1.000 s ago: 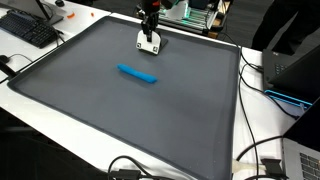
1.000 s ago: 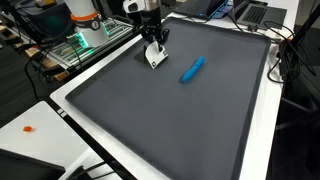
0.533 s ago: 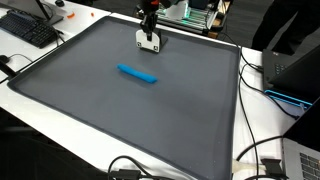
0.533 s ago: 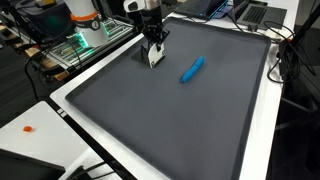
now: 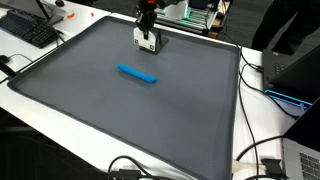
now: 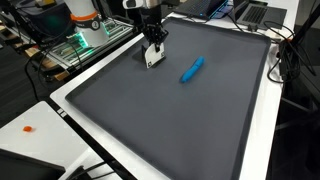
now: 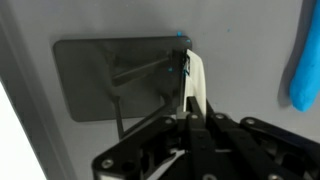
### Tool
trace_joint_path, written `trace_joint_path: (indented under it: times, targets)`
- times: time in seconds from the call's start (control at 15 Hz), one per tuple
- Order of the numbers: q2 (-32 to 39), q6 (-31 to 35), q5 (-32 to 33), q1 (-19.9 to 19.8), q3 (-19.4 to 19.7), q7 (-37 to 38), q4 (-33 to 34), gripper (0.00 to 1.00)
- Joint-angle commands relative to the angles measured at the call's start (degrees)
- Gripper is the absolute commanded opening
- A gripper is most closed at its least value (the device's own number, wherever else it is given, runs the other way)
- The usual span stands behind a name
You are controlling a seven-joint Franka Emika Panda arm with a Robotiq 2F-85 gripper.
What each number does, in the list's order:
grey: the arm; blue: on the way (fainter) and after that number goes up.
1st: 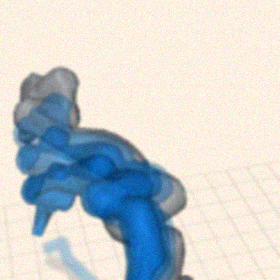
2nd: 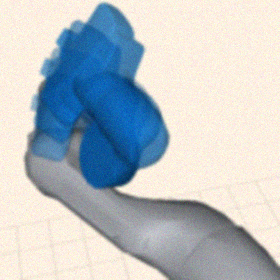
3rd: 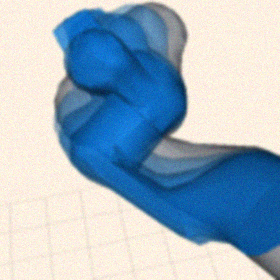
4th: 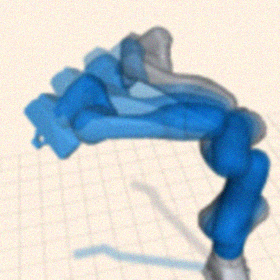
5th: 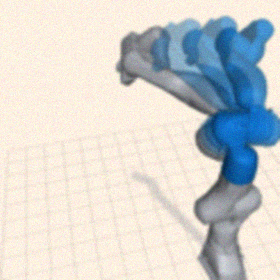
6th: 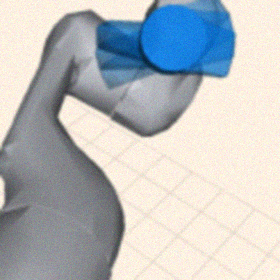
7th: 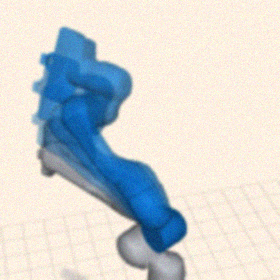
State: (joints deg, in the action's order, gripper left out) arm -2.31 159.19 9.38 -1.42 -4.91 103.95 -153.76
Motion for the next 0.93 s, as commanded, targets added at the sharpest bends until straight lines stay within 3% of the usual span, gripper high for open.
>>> trace_joint_path:
  times: [0.0,0.2,0.87]
  targets:
    - [-3.28,-4.83,3.37,0.54,0.13,4.20,1.74,0.01]
    - [-4.48,-7.88,3.08,1.15,-0.46,0.72,4.24,0.01]
    - [-1.22,-13.31,3.22,5.28,-3.57,-25.88,16.25,0.01]
